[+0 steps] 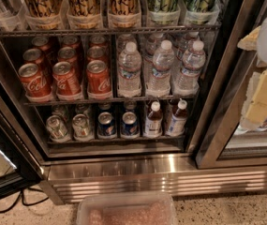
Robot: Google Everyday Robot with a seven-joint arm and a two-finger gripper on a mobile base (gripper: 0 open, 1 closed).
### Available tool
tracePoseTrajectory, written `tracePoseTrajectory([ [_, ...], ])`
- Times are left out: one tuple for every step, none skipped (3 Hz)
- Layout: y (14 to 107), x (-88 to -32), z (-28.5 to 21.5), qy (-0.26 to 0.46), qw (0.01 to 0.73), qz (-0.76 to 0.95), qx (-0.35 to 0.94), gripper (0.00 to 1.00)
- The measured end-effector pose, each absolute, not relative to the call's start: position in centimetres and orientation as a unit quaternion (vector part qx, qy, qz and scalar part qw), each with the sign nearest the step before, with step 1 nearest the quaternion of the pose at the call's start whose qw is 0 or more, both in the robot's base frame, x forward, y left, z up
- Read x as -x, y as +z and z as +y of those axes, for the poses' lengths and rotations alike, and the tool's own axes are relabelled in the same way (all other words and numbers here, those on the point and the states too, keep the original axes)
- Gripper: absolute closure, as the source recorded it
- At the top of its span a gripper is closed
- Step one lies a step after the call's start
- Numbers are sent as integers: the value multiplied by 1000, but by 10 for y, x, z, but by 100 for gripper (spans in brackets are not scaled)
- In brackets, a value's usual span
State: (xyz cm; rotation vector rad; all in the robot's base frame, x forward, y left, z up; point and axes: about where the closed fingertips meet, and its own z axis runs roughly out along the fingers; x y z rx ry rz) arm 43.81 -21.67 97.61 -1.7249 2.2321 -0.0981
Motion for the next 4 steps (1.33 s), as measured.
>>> tracePoseTrajectory([
  [976,-438,-217,-34,159,781,603,0],
  [977,-439,-203,-26,176,776,605,0],
  [977,-440,-154,-20,201,744,637,0],
  [985,-438,-112,-19,221,709,669,0],
])
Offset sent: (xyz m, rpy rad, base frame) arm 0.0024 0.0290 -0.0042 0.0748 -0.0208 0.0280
